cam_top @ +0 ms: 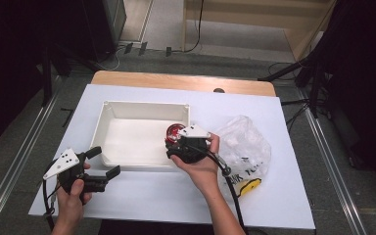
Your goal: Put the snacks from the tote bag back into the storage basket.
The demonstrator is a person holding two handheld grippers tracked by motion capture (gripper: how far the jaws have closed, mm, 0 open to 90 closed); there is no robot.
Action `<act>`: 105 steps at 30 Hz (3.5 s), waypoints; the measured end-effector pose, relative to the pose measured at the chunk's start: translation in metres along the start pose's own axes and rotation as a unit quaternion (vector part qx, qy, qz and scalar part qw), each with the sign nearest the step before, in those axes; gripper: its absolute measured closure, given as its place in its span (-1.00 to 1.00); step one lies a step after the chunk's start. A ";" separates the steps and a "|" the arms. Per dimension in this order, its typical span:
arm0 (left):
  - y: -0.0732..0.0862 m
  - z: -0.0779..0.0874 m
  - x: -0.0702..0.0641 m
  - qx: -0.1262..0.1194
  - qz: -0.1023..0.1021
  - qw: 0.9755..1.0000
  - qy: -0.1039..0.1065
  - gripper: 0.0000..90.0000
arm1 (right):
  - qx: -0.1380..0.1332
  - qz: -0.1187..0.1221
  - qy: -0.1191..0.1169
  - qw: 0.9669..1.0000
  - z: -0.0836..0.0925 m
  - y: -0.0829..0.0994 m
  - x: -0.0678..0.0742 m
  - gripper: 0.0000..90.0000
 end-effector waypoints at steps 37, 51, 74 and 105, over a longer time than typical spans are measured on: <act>0.002 -0.004 -0.002 0.007 -0.002 1.000 0.004 -1.00 | -0.027 -0.012 0.016 0.999 0.027 -0.011 -0.029 -0.41; 0.004 -0.011 -0.004 0.014 -0.009 1.000 0.009 -1.00 | -0.040 -0.037 0.034 0.998 0.050 -0.007 -0.057 -0.40; 0.006 -0.009 -0.003 0.017 -0.019 1.000 -0.002 -1.00 | -0.046 -0.055 0.043 0.997 0.081 0.014 -0.089 -0.41; 0.011 -0.012 -0.003 0.026 -0.021 0.999 -0.011 -1.00 | -0.047 -0.078 0.057 0.994 0.115 0.050 -0.129 -0.47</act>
Point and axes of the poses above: each handheld gripper's, and its own axes: z roughly backward along the jaws, y roughly out of its underside, x roughly to its left, the point moved 9 cm from there along -z, roughly forward along the jaws, and after that the axes turned 2 degrees about -x, right-handed, at the moved point
